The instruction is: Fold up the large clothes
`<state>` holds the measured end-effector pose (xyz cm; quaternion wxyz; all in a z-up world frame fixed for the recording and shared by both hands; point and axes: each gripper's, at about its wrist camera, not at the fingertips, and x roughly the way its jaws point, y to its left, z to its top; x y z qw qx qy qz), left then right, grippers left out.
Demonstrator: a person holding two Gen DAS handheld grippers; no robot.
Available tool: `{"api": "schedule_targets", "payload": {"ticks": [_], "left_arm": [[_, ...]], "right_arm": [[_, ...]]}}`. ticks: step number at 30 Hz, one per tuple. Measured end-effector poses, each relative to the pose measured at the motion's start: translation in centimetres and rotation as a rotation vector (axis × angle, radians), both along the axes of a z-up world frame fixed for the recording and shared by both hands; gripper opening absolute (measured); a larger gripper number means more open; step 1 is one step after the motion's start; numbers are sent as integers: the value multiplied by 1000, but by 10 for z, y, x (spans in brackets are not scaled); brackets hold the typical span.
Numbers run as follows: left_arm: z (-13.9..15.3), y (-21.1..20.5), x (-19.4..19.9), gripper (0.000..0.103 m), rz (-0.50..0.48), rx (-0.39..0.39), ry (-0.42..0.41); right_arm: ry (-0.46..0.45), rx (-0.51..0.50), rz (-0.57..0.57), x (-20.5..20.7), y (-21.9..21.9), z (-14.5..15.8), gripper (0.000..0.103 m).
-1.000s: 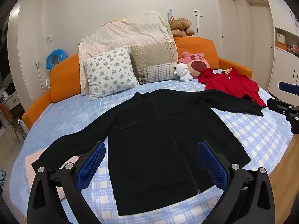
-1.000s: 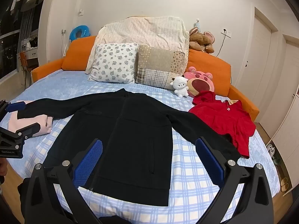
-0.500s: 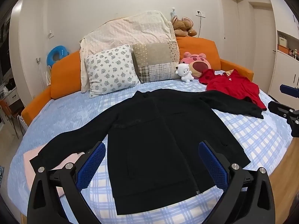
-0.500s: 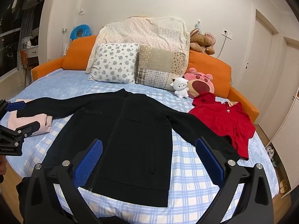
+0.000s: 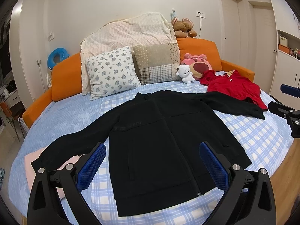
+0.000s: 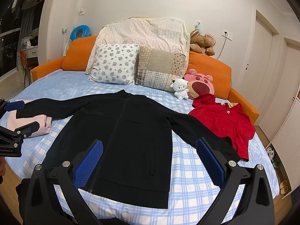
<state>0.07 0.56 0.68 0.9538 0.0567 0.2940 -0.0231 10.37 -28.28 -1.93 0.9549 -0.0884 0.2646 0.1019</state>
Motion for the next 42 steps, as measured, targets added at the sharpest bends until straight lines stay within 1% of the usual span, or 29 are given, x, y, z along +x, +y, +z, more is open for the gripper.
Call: {"api": "schedule_targets", "payload": {"ticks": [11,13,42], "left_arm": [[5,-2,2,101,-12,10,-2],[1,-6,-2,101,-12,11,-5],[-4,-8,-2,101,-9,19,4]], "right_arm": [[-1,-2,-1,-1,0,1,99],[-1,-4,0,0,0,1,99],[-3,1,-6,-1,-6,2,99]]}}
